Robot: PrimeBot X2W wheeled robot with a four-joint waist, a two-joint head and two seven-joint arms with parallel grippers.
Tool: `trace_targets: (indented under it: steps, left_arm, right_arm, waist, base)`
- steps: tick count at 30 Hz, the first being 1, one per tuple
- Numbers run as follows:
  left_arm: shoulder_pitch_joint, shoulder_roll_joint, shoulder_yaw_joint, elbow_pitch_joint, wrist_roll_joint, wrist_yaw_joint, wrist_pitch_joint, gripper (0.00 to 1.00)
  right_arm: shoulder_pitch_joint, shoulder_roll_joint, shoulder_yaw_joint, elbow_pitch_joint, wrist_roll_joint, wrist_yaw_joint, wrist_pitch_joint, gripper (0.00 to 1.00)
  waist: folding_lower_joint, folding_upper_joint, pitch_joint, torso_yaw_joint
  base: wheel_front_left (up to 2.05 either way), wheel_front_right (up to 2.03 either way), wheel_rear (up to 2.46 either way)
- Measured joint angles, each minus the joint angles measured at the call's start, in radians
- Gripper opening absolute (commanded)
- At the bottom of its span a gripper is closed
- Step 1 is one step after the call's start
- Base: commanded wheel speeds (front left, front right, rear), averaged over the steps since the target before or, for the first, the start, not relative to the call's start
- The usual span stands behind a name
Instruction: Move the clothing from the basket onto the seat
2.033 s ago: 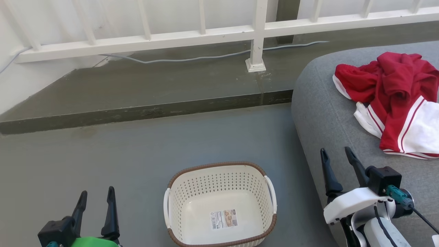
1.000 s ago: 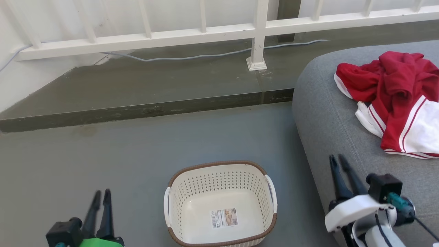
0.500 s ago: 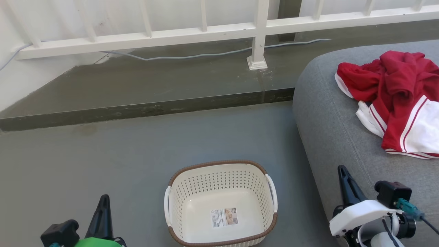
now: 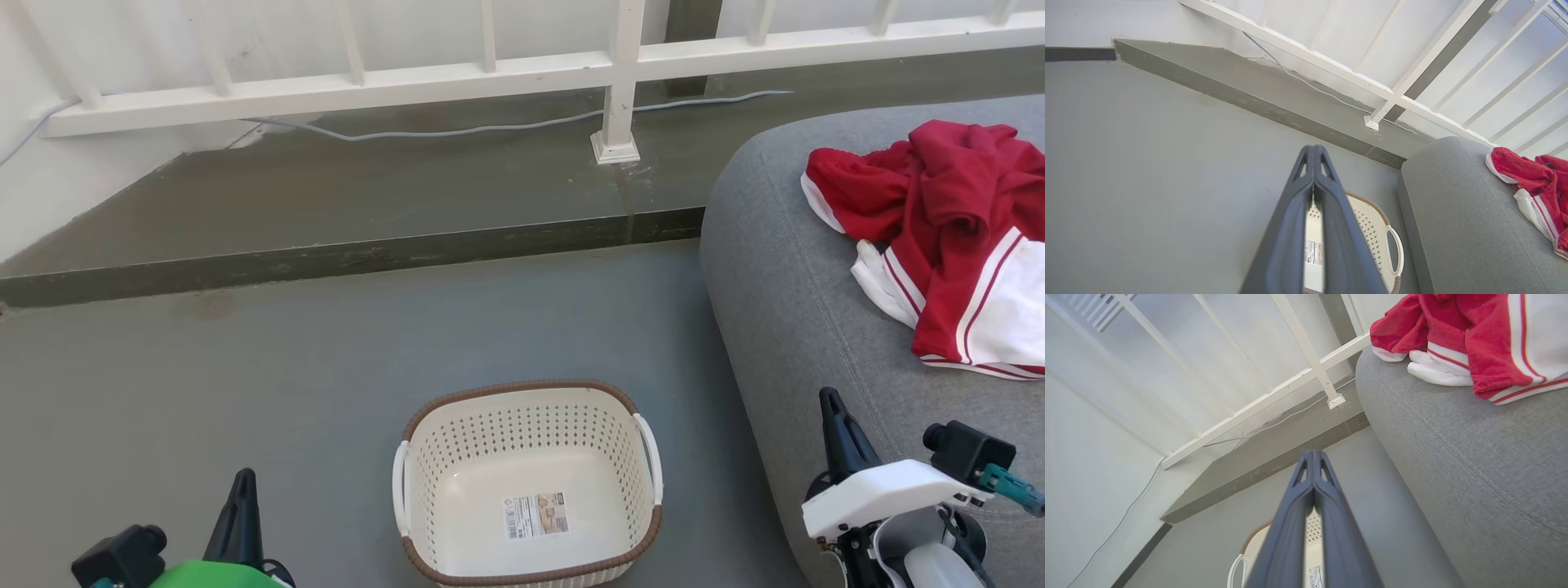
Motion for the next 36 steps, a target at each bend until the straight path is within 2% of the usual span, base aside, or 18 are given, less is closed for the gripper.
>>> trace_targets:
  steps: [36]
  left_arm:
    - [-0.078, -0.026, 0.095, 0.071, -0.426, -0.080, 0.114, 0.00]
  right_arm:
    - [-0.046, 0.008, -0.120, 0.003, 0.479, 0.061, 0.127, 0.00]
  waist:
    - [0.0000, 0.0000, 0.008, 0.013]
  base:
    - [0.00, 0.00, 0.00]
